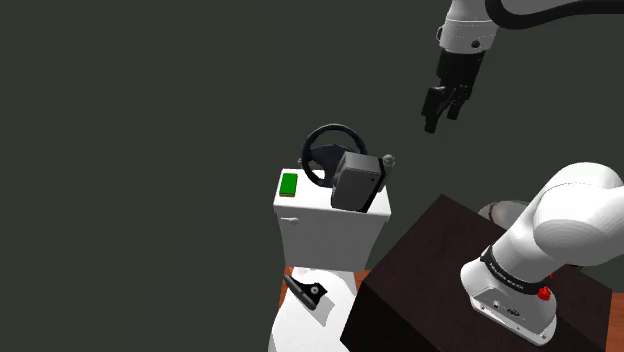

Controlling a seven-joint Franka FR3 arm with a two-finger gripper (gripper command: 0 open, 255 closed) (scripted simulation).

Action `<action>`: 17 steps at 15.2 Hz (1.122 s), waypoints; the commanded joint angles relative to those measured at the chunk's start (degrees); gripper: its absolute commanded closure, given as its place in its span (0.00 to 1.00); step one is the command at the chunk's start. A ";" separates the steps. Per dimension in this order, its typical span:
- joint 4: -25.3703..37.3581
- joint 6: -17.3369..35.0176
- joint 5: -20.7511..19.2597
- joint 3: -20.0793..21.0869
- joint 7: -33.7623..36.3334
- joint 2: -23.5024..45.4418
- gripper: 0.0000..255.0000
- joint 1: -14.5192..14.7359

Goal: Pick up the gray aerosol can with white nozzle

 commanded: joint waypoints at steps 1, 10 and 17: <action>0.00 0.00 0.00 0.00 0.00 0.00 0.00 0.00; -7.11 19.68 -4.00 -3.18 0.15 10.07 0.00 -3.96; -8.00 35.01 -6.83 -5.88 0.77 22.40 0.00 -7.08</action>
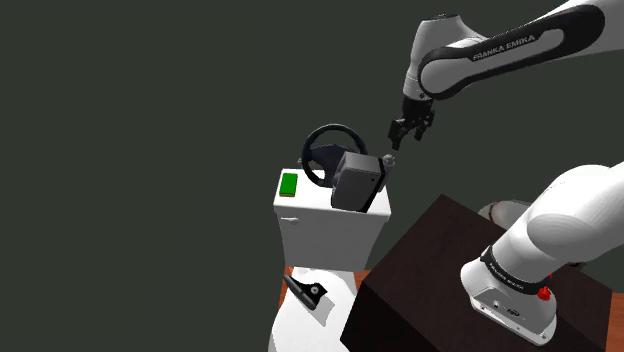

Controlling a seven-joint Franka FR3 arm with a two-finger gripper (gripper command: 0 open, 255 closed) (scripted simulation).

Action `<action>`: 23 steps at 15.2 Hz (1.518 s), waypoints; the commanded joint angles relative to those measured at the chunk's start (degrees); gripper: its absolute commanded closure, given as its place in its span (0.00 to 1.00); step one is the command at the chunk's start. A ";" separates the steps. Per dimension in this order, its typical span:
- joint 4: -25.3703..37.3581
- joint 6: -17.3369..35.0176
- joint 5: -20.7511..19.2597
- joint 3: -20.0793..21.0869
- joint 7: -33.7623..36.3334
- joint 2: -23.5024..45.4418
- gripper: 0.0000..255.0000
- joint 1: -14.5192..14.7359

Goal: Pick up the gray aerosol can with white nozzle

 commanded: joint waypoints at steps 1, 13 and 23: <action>-0.40 5.01 -1.01 -1.15 -0.20 3.83 0.00 -1.17; 8.40 25.97 -2.00 -5.46 0.10 29.79 0.00 -5.49; 18.62 34.94 1.03 -6.09 -1.26 46.75 0.00 -8.96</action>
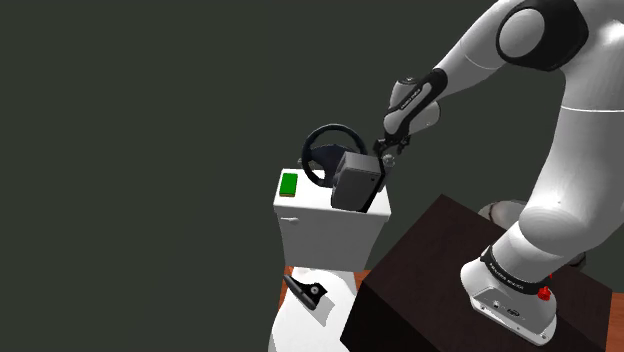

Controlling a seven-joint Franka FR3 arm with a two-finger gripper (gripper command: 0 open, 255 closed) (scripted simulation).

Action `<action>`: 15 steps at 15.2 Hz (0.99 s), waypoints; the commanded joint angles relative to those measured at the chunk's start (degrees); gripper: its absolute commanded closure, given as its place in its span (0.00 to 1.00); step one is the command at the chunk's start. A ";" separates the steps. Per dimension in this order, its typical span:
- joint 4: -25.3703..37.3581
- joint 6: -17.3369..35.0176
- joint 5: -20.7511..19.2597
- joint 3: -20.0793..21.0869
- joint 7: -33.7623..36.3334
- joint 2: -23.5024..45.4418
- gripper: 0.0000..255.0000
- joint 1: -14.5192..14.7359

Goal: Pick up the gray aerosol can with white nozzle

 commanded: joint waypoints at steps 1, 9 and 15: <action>0.51 1.12 0.21 0.14 -0.04 1.54 0.00 -0.22; 1.04 4.01 0.54 0.49 -0.02 4.97 1.00 -0.59; 1.09 4.03 0.54 0.50 0.03 5.04 1.00 -0.55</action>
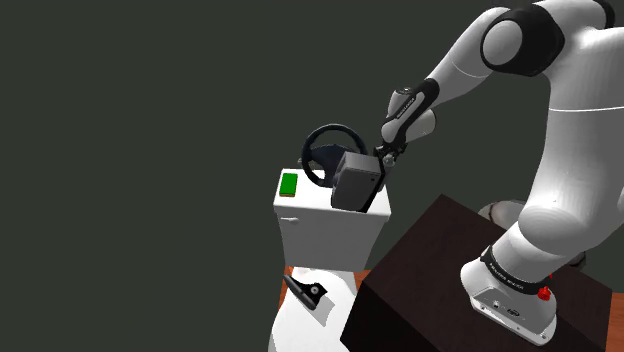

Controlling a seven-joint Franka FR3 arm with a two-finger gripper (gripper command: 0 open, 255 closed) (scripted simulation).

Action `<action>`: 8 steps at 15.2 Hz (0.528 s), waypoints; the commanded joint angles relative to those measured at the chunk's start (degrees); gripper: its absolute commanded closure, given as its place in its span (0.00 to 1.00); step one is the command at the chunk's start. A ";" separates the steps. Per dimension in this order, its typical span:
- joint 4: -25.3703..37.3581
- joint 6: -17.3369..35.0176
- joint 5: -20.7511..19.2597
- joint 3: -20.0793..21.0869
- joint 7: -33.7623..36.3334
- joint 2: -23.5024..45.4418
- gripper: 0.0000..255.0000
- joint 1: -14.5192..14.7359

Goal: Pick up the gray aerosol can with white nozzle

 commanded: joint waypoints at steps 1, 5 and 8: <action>-0.08 -0.03 0.01 0.03 0.04 0.12 1.00 0.05; -0.45 -1.98 -0.19 -0.20 -0.06 -2.21 1.00 0.23; -0.80 -3.83 -0.42 -0.43 -0.11 -4.43 1.00 0.44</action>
